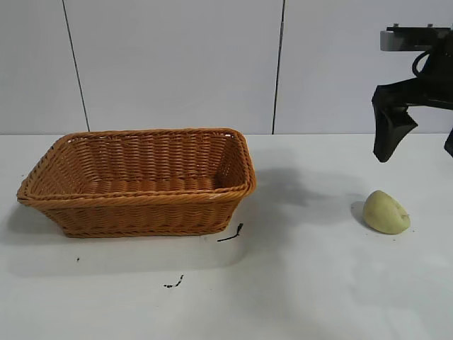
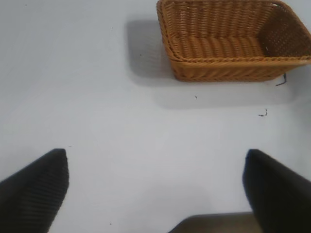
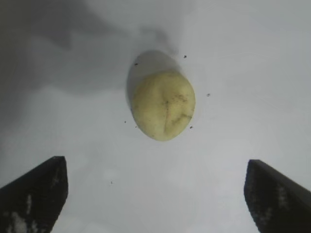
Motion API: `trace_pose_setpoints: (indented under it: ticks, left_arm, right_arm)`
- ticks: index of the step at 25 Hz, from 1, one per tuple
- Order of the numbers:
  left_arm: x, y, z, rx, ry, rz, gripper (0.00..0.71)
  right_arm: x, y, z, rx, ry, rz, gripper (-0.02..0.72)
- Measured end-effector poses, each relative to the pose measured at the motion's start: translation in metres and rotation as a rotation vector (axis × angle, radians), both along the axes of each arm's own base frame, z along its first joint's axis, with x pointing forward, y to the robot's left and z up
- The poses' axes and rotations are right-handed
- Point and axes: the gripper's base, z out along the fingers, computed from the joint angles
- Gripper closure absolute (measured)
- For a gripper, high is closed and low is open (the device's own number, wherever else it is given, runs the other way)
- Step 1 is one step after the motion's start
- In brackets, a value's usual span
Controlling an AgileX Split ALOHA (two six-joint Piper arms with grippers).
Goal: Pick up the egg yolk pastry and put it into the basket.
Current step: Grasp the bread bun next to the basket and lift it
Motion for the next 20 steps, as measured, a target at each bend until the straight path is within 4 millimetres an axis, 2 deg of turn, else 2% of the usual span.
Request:
trace_pose_setpoints:
  ticks: [7,11,16,20]
  left_arm:
    - [0.0,0.0,0.0,0.0,0.0,0.0,0.015]
    - [0.0,0.0,0.0,0.0,0.0,0.0,0.015]
    - [0.0,0.0,0.0,0.0,0.0,0.0,0.015]
    - [0.0,0.0,0.0,0.0,0.0,0.0,0.015]
  right_arm:
    - [0.012,0.003,-0.055,0.019,0.058,-0.007,0.017]
    - [0.013,0.003,-0.066,0.017,0.083,-0.006,0.03]
    - [0.014,0.003,-0.066,0.017,0.072,-0.002,0.13]
    - [0.015,0.003,-0.066,0.016,0.062,0.0,0.309]
